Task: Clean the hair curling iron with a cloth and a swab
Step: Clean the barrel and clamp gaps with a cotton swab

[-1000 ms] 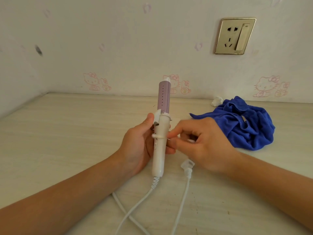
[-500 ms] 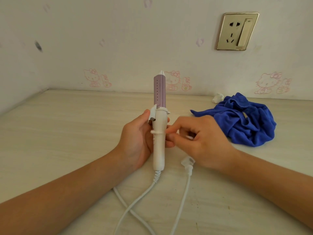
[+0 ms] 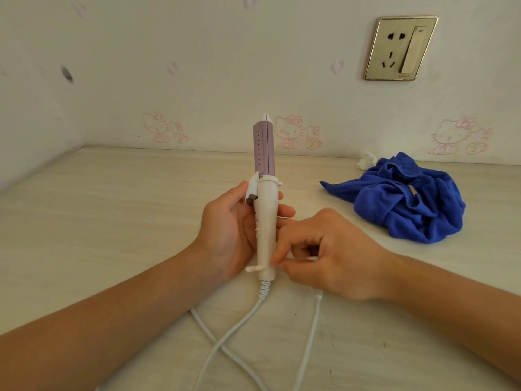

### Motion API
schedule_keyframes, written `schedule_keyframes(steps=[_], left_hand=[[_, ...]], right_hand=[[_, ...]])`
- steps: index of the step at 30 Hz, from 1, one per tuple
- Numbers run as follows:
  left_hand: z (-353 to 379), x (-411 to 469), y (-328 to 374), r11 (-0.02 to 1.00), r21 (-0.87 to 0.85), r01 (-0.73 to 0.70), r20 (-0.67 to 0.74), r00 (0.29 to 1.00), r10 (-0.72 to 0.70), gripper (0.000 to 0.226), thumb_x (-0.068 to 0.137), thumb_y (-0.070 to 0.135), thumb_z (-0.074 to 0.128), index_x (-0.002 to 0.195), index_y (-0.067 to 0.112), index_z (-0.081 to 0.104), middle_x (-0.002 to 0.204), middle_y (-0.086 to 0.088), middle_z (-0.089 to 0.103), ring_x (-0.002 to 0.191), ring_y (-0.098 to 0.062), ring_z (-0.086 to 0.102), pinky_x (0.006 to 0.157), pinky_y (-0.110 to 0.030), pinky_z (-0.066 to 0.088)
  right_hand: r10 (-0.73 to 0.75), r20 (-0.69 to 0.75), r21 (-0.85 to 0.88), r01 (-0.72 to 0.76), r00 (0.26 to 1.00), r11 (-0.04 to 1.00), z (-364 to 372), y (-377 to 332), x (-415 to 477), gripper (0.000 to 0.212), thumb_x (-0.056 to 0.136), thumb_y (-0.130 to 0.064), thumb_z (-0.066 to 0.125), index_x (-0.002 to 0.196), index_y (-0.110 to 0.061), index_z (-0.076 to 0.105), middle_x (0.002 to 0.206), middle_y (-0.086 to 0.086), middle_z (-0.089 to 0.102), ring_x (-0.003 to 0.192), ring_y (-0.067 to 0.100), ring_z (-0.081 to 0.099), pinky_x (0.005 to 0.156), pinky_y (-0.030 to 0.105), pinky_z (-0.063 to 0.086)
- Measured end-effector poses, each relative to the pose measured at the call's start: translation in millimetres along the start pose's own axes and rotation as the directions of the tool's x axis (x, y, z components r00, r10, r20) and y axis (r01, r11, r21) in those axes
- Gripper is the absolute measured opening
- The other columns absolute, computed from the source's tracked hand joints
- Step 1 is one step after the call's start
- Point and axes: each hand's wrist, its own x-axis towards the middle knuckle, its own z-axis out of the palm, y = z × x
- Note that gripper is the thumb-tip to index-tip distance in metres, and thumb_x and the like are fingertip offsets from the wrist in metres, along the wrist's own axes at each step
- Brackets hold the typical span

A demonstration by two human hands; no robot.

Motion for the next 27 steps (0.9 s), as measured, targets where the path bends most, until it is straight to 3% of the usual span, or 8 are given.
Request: schedule_keyframes(steps=[2,6,9,11,15,19,24,27], left_hand=[[-0.4,0.5,-0.1,1.0,0.003,0.003,-0.001,1.0,-0.003,0.057,0.106,0.044,0.033,0.116,-0.001,0.067,0.093,-0.023,0.072,0.067,-0.028,0.07,0.06,-0.034,0.06],[1.2,2.1,0.1,0.999,-0.02,-0.025,0.002,1.0,0.025,0.05,0.104,0.041,0.035,0.113,0.004,0.067,0.08,-0.015,0.071,0.065,-0.024,0.069,0.063,-0.033,0.059],[0.9,1.4,0.4,1.0,0.009,0.009,0.017,1.0,-0.009,0.052,0.104,0.041,0.035,0.115,0.003,0.068,0.086,-0.02,0.072,0.07,-0.029,0.066,0.07,-0.037,0.056],[1.9,0.9,-0.4,1.0,0.015,0.006,0.013,1.0,-0.007,0.053,0.105,0.039,0.035,0.108,0.004,0.075,0.088,-0.02,0.073,0.071,-0.028,0.068,0.071,-0.036,0.057],[6.3,0.3,-0.9,0.999,-0.029,-0.034,-0.021,0.999,0.034,0.047,0.106,0.03,0.037,0.11,-0.003,0.07,0.084,-0.02,0.074,0.064,-0.028,0.071,0.058,-0.034,0.061],[6.4,-0.7,-1.3,0.999,0.03,-0.041,-0.024,0.999,0.042,0.051,0.106,0.029,0.034,0.117,-0.009,0.066,0.094,-0.024,0.073,0.074,-0.03,0.071,0.065,-0.034,0.062],[6.8,-0.1,-2.4,0.999,-0.023,-0.048,-0.065,0.997,0.046,0.042,0.102,0.027,0.042,0.104,-0.001,0.073,0.08,-0.015,0.073,0.062,-0.024,0.07,0.056,-0.029,0.058],[6.7,-0.3,-1.1,0.999,-0.005,-0.045,-0.03,0.999,0.045,0.043,0.102,0.027,0.04,0.108,-0.005,0.069,0.084,-0.019,0.072,0.064,-0.026,0.068,0.058,-0.03,0.059]], right_hand=[[-0.025,-0.034,-0.018,0.024,0.999,1.0,4.5,1.4,-1.6,0.013,0.085,-0.007,0.073,0.086,-0.02,0.077,0.052,-0.004,0.048,0.047,0.01,0.042,0.058,0.021,0.046],[0.05,-0.239,0.001,-0.051,0.97,0.999,3.0,8.3,3.5,0.016,0.089,-0.005,0.069,0.086,-0.018,0.076,0.048,-0.012,0.041,0.046,0.017,0.04,0.081,0.065,0.056],[0.003,-0.179,-0.019,-0.007,0.984,1.0,5.4,3.3,0.5,0.016,0.087,-0.009,0.068,0.086,-0.023,0.076,0.051,-0.014,0.046,0.046,0.009,0.041,0.072,0.056,0.058],[-0.014,-0.183,-0.077,-0.001,0.983,0.997,6.5,2.2,0.7,0.012,0.086,-0.015,0.069,0.086,-0.024,0.077,0.053,-0.014,0.051,0.047,0.007,0.045,0.059,0.034,0.053],[0.012,-0.392,-0.152,-0.078,0.92,0.985,-6.2,8.2,10.3,0.006,0.089,-0.013,0.074,0.087,-0.018,0.077,0.049,0.0,0.05,0.046,0.014,0.041,0.053,0.012,0.033],[0.052,-0.501,-0.114,-0.125,0.864,0.986,-15.7,15.5,13.5,0.012,0.092,-0.01,0.072,0.085,-0.019,0.074,0.052,0.003,0.05,0.048,0.013,0.042,0.053,0.014,0.034],[0.001,-0.26,-0.097,-0.027,0.966,0.995,-0.7,9.8,5.1,0.01,0.09,-0.018,0.07,0.092,-0.022,0.079,0.052,-0.019,0.053,0.046,0.005,0.046,0.051,0.022,0.041],[0.006,-0.41,-0.129,-0.065,0.912,0.989,-10.0,14.0,14.3,0.01,0.092,-0.009,0.073,0.089,-0.017,0.076,0.052,-0.011,0.053,0.046,0.006,0.044,0.052,0.017,0.037]])
